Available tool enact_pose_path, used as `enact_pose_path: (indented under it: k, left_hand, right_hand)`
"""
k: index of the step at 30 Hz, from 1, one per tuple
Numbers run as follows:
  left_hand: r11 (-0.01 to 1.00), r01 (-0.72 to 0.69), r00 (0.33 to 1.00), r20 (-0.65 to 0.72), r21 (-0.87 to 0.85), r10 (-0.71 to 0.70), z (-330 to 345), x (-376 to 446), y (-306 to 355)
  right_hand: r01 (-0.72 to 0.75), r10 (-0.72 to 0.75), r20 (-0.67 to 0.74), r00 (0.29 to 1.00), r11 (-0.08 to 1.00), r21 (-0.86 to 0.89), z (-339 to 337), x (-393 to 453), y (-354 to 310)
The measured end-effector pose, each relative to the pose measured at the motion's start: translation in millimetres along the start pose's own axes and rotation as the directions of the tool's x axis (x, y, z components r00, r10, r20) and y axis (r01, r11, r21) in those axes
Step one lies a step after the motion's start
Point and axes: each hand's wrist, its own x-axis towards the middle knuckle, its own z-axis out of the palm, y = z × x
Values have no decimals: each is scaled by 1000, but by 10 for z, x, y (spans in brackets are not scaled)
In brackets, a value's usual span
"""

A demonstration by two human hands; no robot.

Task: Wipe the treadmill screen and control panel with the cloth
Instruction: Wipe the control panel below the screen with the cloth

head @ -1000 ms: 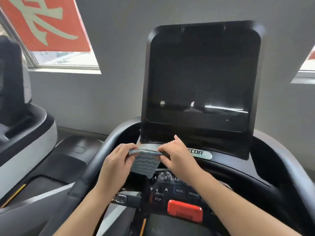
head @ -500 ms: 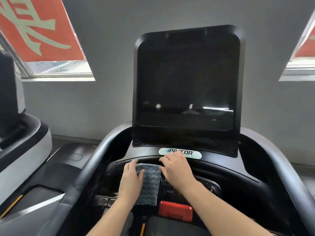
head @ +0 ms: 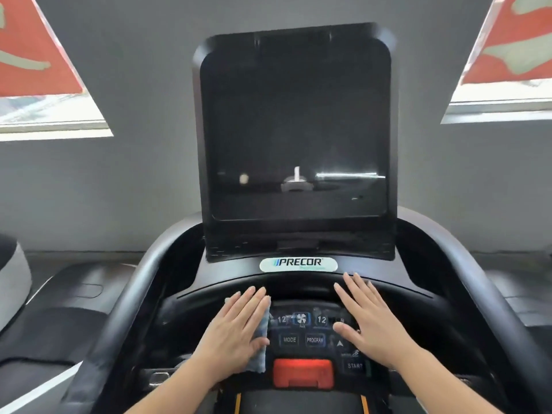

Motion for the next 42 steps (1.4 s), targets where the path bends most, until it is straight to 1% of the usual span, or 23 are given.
enact_pose_path:
  k: [5, 7, 10, 14, 18, 20, 22, 25, 27, 29, 32, 34, 36, 37, 39, 42]
  left_hand:
    - [1000, -11, 995, -98, 8, 11, -20, 54, 109]
    - [997, -61, 995, -82, 38, 64, -53, 160, 170]
    - [985, -155, 987, -35, 80, 158, -95, 388, 315]
    - [973, -215, 976, -8, 84, 217, -143, 655, 541]
    - [957, -278, 961, 18, 88, 277, -168, 487, 346]
    - [951, -284, 958, -15, 118, 288, -134, 323, 186]
    - [947, -290, 953, -43, 139, 299, -74, 243, 103]
    - [934, -335, 941, -18, 123, 339, -23, 356, 163]
    - [919, -379, 925, 14, 111, 380, -39, 548, 317]
    - [903, -418, 908, 40, 101, 416, -101, 765, 518]
    - [871, -484, 875, 71, 86, 479, -192, 1074, 861]
    - [861, -506, 862, 74, 58, 502, -237, 1223, 1066]
    - [861, -508, 860, 76, 26, 505, -263, 1325, 1232]
    - [859, -511, 858, 80, 23, 508, -263, 1356, 1292]
    - [859, -511, 857, 96, 38, 506, -258, 1382, 1365]
    - [861, -505, 860, 123, 60, 496, -261, 1380, 1402]
  right_hand:
    - [-73, 72, 31, 997, 996, 44, -9, 11, -60]
    - [-79, 78, 25, 997, 995, 64, 10, 18, -64]
    - [-85, 88, -21, 996, 988, 126, 40, 19, -69]
    - [-76, 77, -3, 997, 991, 110, 38, 8, -47]
    - [-35, 33, 22, 999, 992, 118, 12, 2, -18]
    - [-25, 23, 16, 1000, 990, 141, -1, 3, -17]
    - [-30, 27, 22, 999, 984, 175, 0, 6, -15]
    - [-39, 39, 3, 999, 958, 284, -41, 1, -27]
    - [-112, 96, 58, 994, 903, 414, -95, -14, -33]
    - [-199, 148, 137, 979, 814, 545, -119, -21, -21]
    - [-204, 144, 144, 979, 680, 704, -84, -22, 49]
    - [-209, 174, 135, 976, 543, 813, -73, -16, 97]
    - [-206, 253, 113, 961, 379, 902, -111, -33, 146]
    - [-196, 292, 100, 951, 323, 926, -143, -49, 174]
    - [-193, 338, 95, 936, 268, 944, -194, -81, 234]
    - [-201, 350, 102, 931, 258, 945, -255, -126, 305]
